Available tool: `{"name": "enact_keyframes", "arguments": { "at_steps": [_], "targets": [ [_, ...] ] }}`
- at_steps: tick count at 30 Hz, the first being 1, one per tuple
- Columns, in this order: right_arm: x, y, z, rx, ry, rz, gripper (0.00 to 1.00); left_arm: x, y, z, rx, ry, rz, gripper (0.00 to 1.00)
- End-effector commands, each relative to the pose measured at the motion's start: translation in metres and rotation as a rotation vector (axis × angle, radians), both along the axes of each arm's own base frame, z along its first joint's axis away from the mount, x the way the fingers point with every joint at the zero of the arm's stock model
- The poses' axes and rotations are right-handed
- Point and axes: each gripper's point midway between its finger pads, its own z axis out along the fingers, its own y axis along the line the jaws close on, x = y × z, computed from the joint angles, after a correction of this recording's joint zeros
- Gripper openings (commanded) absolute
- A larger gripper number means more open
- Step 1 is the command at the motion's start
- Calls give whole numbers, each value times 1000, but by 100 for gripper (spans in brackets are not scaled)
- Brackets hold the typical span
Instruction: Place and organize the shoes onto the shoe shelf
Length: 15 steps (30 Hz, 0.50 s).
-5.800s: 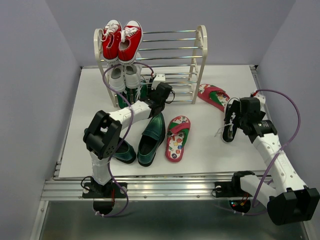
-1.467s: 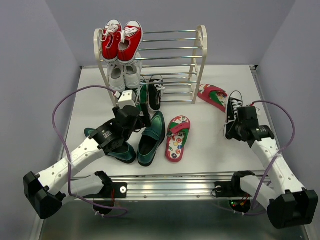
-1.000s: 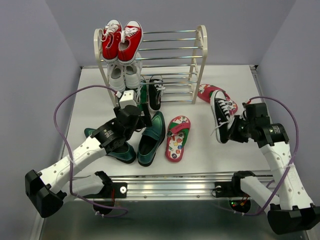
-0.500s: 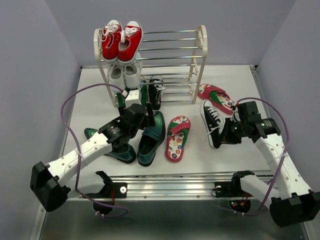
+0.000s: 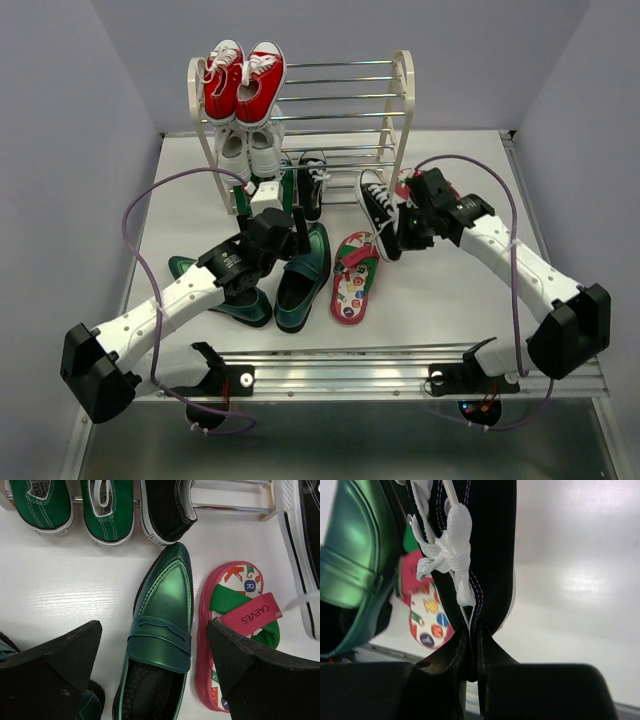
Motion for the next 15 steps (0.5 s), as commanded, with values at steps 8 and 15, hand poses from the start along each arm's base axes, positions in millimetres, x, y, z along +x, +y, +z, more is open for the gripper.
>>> {"name": "enact_keyframes", "arguments": {
  "at_steps": [8,15],
  "targets": [
    [114,38,56,39,-330,-99,1,-14,12,6,-49,-19,15,99],
    [143,59,48,40,-355,-100,1,-13,13,9,-50,-25,16,99]
  ]
}}
